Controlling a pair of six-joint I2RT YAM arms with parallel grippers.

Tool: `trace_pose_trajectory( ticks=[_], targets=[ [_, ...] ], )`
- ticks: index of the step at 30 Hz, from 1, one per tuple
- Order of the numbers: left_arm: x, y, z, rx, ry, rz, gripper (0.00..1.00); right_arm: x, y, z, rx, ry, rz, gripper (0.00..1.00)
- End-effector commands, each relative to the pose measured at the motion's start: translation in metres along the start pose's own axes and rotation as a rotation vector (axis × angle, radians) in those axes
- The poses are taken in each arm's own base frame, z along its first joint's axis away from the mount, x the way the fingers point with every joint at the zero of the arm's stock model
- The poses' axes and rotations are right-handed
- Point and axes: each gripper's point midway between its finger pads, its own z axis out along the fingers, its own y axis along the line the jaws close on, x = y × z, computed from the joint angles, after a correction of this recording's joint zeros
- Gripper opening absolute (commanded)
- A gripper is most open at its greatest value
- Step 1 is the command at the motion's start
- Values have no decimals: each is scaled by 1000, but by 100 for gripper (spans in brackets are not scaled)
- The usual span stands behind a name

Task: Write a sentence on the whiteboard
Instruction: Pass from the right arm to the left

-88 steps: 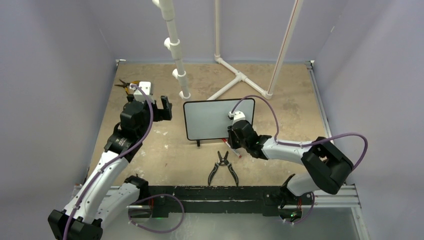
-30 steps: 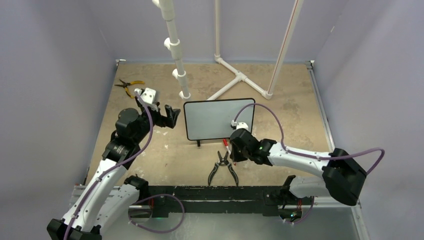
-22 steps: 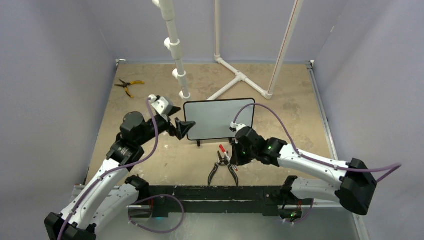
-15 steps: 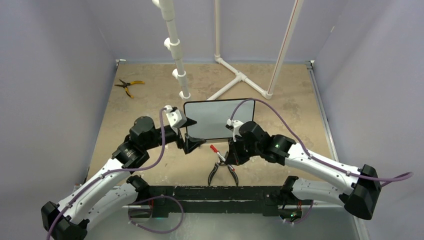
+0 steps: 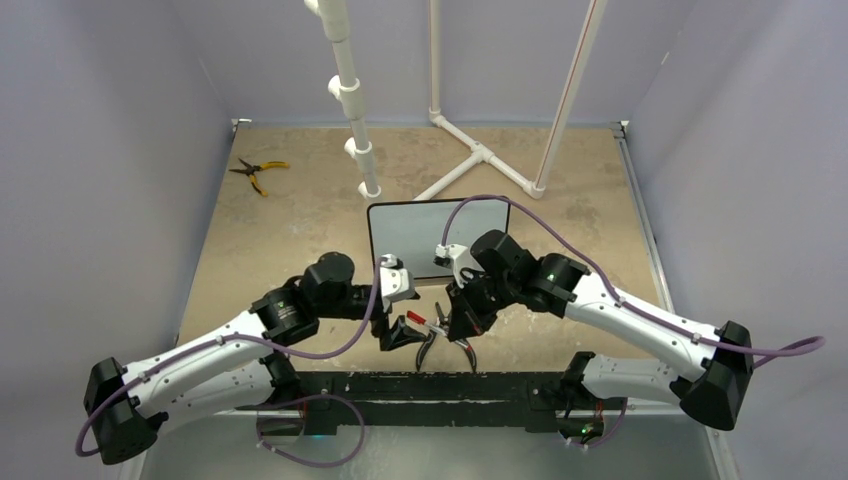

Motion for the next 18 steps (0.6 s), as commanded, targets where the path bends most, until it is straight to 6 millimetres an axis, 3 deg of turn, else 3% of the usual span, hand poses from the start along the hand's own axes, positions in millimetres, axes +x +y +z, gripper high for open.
trace_pose_trajectory(
  ticks=[1, 5, 8, 15, 18],
  targets=[
    [9, -11, 8, 71, 36, 28, 81, -2, 21, -18, -70, 17, -84, 0],
    [15, -17, 13, 105, 57, 23, 81, -3, 22, -25, -63, 17, -102, 0],
    [19, -19, 16, 115, 71, 19, 74, -5, 24, -29, -57, 14, -113, 0],
    [27, -20, 21, 114, 105, 31, 48, -7, 28, -31, -79, 29, -135, 0],
    [27, -20, 21, 112, 111, 36, 19, -8, 28, -31, -79, 39, -145, 0]
  ],
)
